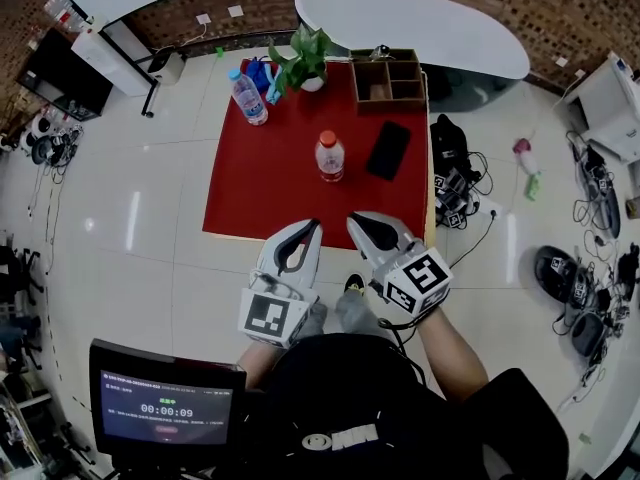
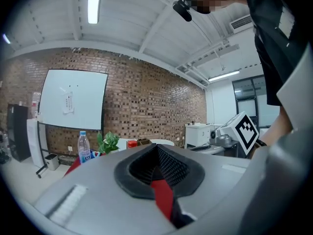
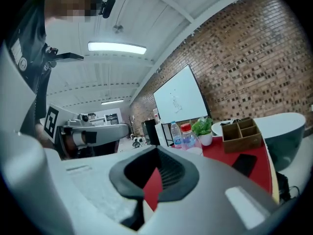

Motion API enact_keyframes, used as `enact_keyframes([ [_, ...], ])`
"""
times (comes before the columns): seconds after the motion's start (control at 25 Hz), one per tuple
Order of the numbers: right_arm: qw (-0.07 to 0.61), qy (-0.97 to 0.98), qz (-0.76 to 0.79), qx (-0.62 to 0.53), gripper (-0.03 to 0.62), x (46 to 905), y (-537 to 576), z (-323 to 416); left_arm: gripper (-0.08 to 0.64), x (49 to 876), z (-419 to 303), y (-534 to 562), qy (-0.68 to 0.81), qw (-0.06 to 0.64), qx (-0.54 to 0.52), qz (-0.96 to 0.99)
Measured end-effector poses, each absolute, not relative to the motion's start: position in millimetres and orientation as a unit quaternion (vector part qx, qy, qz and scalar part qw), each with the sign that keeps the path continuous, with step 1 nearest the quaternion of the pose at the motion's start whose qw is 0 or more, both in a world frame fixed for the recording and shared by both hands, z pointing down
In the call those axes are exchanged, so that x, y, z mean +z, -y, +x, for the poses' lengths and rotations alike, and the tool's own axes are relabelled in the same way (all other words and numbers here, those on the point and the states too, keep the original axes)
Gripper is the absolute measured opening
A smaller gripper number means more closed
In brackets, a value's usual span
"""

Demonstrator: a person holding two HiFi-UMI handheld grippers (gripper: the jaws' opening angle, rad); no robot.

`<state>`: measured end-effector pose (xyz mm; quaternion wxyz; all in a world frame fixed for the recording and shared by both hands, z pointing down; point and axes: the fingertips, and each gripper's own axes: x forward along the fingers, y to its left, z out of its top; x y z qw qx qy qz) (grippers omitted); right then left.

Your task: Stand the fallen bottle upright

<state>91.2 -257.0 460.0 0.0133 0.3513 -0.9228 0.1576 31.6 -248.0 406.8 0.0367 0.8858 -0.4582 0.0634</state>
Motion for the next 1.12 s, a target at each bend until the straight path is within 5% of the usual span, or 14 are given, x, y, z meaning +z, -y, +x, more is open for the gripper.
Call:
enact_keyframes([
  [0.44,0.001,0.918,0.372,0.137,0.003,441,205,81,-0.001,404,25,188,0.42,0.033,0.062,0.905],
  [1.12,0.027,0.919,0.382,0.095,0.003,425,-32,-75,-0.002,401,-105,-28,0.405,0.033,0.005,0.914],
])
